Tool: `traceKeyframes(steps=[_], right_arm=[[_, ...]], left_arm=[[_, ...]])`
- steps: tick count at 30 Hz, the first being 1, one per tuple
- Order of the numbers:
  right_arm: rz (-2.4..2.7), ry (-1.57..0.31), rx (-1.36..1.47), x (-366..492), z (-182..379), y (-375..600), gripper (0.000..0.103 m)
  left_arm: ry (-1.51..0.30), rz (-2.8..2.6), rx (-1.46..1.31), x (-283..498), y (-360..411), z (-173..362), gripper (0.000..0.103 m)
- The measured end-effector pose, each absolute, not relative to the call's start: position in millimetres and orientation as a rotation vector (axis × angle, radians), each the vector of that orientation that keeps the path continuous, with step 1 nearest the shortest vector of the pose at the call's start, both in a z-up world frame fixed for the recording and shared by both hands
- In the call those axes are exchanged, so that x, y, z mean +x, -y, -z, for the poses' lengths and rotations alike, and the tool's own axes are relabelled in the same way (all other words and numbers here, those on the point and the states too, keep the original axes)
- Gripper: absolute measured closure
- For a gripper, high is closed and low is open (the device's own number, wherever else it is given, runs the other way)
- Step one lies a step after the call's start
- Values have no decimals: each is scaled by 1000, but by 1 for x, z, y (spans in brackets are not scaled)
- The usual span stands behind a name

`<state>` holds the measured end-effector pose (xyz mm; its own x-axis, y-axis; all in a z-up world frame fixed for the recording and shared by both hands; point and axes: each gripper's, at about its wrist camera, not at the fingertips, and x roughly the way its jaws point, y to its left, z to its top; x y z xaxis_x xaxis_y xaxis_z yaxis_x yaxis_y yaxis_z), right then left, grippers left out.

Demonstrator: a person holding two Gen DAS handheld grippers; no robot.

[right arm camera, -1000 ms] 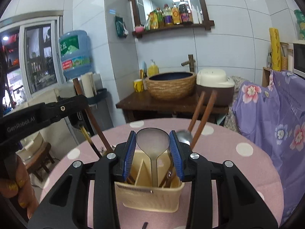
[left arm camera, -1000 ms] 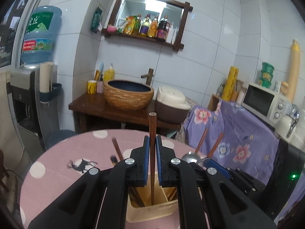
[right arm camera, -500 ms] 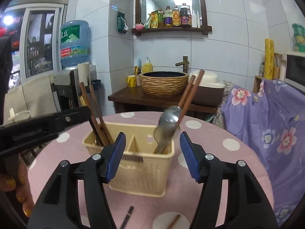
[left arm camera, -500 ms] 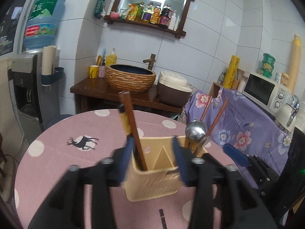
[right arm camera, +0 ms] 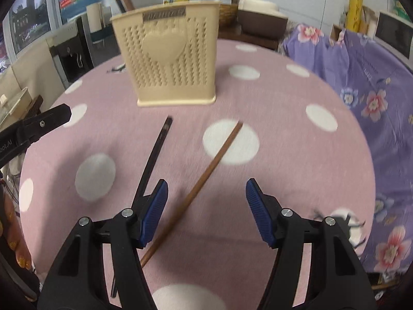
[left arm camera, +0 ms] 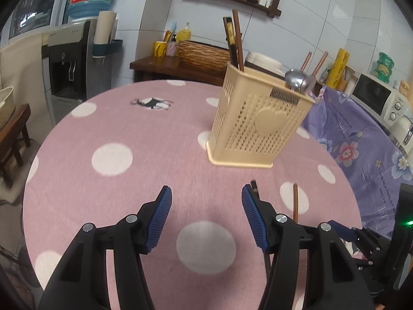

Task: Organize utensils
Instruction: 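Move both tools back to the last black and brown chopsticks, then close the left tool on the black chopstick while the right tool grasps the brown chopstick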

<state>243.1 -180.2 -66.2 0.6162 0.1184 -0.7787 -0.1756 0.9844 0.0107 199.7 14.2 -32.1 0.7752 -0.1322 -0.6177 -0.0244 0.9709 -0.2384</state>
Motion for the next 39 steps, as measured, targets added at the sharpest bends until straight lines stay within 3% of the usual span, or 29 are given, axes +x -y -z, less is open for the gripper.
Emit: traceKeyframes(steps=[6, 16, 24, 39], right_arm=[[-148, -955, -138, 219, 85, 163, 31], [-135, -989, -206, 207, 90, 161, 26], [-89, -991, -117, 208, 93, 230, 26], [-149, -846, 69, 213, 75, 264, 26]], left_arm=[[-694, 55, -235, 184, -15, 36, 46], [-701, 79, -227, 173, -7, 41, 45], [-748, 100, -247, 174, -3, 53, 44], [-873, 239, -131, 215, 58, 69, 47]])
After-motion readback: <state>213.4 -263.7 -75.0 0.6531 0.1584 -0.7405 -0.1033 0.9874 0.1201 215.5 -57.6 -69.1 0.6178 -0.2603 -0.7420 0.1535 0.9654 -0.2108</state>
